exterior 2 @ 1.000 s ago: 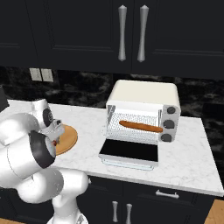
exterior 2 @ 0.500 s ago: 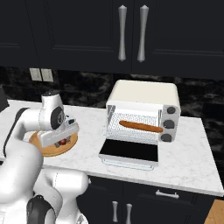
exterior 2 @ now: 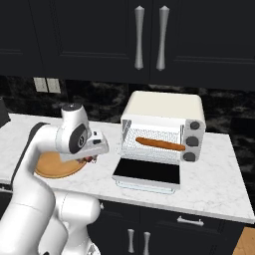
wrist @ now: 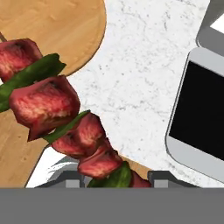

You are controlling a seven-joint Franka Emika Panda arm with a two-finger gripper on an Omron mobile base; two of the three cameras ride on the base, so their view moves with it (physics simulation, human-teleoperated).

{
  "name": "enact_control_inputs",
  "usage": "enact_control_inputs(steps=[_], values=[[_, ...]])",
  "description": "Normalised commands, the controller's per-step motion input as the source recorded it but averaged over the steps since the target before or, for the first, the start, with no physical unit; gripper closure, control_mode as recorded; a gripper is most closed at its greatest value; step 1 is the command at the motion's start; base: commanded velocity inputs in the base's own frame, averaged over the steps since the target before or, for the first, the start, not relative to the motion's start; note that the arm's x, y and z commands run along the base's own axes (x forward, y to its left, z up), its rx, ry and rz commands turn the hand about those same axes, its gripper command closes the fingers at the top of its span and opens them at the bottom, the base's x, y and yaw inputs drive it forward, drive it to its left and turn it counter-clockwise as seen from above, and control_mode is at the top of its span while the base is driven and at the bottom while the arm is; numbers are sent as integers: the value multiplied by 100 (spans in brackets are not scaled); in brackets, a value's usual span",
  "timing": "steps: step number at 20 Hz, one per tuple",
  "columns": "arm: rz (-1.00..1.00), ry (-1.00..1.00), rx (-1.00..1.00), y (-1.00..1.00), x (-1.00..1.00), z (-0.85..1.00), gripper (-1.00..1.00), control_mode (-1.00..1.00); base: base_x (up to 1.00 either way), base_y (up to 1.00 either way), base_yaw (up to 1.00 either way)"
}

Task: Pick up the kebab skewer and baguette bread, and place them inside the toaster oven. Close the toaster oven door and start by setting the timer.

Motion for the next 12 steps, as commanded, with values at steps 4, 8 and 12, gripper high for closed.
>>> enact_control_inputs(steps=[4,8,12], values=[[-40,1,4,-70,22,24,100,-100,0,0,0],[-38,3,13,-79,19,47,100,-100,0,0,0],[-28,-4,8,-52,32,11,100,-100,0,0,0]])
